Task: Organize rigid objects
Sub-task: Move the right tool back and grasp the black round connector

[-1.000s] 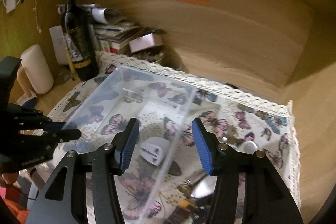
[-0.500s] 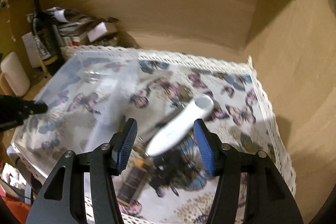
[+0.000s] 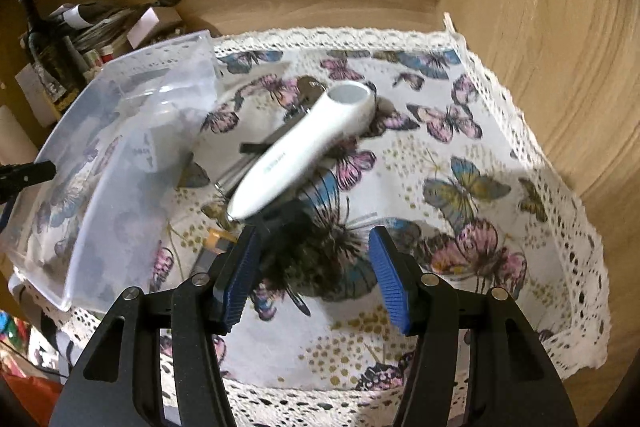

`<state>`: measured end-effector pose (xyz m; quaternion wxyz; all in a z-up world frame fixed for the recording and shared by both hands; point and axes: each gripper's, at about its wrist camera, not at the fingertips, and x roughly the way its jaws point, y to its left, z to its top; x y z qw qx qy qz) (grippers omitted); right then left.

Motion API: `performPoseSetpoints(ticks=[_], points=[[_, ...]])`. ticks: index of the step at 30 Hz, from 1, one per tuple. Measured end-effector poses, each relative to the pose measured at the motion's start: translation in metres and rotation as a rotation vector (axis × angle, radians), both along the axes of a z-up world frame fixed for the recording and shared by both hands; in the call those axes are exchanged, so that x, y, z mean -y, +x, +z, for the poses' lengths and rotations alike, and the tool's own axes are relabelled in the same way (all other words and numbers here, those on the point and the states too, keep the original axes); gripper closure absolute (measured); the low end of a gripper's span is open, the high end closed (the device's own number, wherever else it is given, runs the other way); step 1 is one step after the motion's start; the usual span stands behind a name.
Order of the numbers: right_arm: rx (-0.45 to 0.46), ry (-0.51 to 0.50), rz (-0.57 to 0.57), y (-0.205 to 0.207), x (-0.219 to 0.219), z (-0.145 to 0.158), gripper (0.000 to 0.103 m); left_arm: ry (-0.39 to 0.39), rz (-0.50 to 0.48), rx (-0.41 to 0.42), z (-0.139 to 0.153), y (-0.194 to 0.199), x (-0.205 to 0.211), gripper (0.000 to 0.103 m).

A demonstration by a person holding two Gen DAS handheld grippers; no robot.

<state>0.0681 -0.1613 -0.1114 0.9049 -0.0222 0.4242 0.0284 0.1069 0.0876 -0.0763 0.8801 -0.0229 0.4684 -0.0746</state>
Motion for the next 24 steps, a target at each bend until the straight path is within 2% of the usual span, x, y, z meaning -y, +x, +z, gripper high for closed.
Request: performPoseSetpoints(ticks=[3,6,8,11,24], points=[[-0.003,0.004,-0.007,-0.002,0.004,-0.004,0.055,0.009,0.001,0.001,0.0,0.0,0.002,0.091],[-0.024,0.018,0.002,-0.001,0.006,-0.008,0.074,0.007,0.002,0.0,0.0,0.0,0.002,0.091],[-0.023,0.037,0.018,-0.001,0.005,-0.009,0.082,0.007,0.002,0.0,0.0,0.0,0.002,0.091],[0.007,0.002,0.017,-0.003,0.0,-0.005,0.083,0.008,0.001,0.0,0.0,0.0,0.002,0.091],[0.146,-0.015,0.071,0.008,-0.016,0.038,0.083,0.005,0.001,0.0,-0.001,0.0,0.002,0.091]])
